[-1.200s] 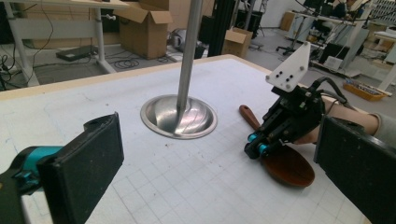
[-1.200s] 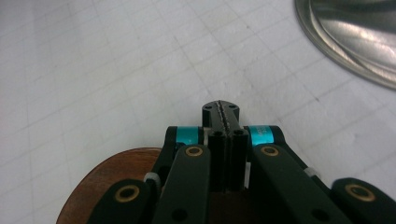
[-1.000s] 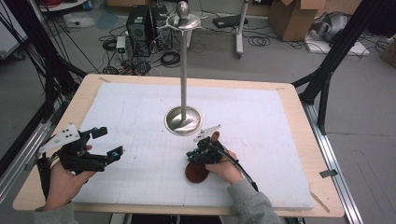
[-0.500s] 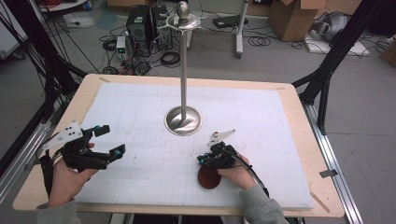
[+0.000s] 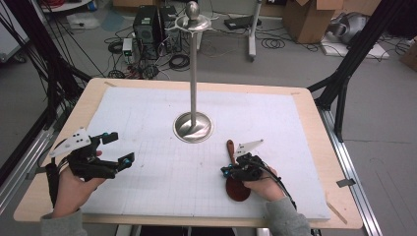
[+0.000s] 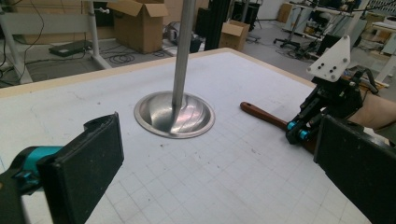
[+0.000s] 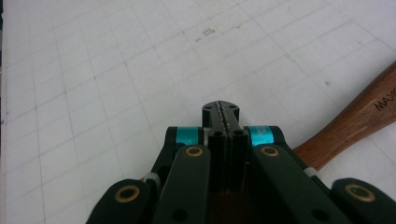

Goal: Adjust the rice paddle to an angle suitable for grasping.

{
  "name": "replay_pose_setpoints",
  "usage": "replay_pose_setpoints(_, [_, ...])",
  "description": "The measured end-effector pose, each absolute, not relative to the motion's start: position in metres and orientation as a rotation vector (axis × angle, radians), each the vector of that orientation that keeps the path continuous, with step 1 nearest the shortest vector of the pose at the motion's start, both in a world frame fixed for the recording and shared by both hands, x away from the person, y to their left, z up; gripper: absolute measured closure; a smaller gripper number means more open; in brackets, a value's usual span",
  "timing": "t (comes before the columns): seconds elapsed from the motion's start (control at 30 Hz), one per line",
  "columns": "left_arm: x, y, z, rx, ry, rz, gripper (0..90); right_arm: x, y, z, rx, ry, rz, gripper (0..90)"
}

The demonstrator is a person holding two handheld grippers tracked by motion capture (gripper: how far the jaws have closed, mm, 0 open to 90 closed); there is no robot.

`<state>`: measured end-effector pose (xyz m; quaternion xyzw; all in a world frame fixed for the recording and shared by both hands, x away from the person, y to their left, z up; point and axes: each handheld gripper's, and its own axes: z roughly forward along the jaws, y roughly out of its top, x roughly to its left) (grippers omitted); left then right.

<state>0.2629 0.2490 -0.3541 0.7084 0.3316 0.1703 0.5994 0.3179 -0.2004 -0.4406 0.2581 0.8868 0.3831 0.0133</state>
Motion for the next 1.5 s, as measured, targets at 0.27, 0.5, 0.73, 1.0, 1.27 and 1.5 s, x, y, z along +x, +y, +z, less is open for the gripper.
replay_pose_setpoints(0.27, [0.264, 0.246, -0.354, 1.653, 0.762, 0.392, 2.0, 0.311, -0.209, -0.43, 0.796, 2.72, 1.275, 90.0])
replay_pose_setpoints(0.5, [0.265, 0.246, -0.354, 1.648, 0.763, 0.391, 2.0, 0.29, -0.193, -0.423, 0.676, 2.753, 1.267, 90.0])
replay_pose_setpoints(0.73, [0.266, 0.247, -0.354, 1.645, 0.768, 0.39, 2.0, 0.284, -0.183, -0.434, 0.649, 2.814, 1.183, 90.0])
replay_pose_setpoints(1.0, [0.27, 0.243, -0.356, 1.655, 0.76, 0.381, 1.9, 0.275, -0.194, -0.436, 0.673, 2.817, 1.121, 90.0])
replay_pose_setpoints(1.27, [0.275, 0.236, -0.356, 1.661, 0.747, 0.365, 2.0, 0.273, -0.215, -0.435, 0.722, 2.786, 1.101, 90.0])
replay_pose_setpoints(1.5, [0.279, 0.231, -0.356, 1.66, 0.731, 0.351, 2.0, 0.275, -0.237, -0.436, 0.788, 2.742, 1.097, 90.0])
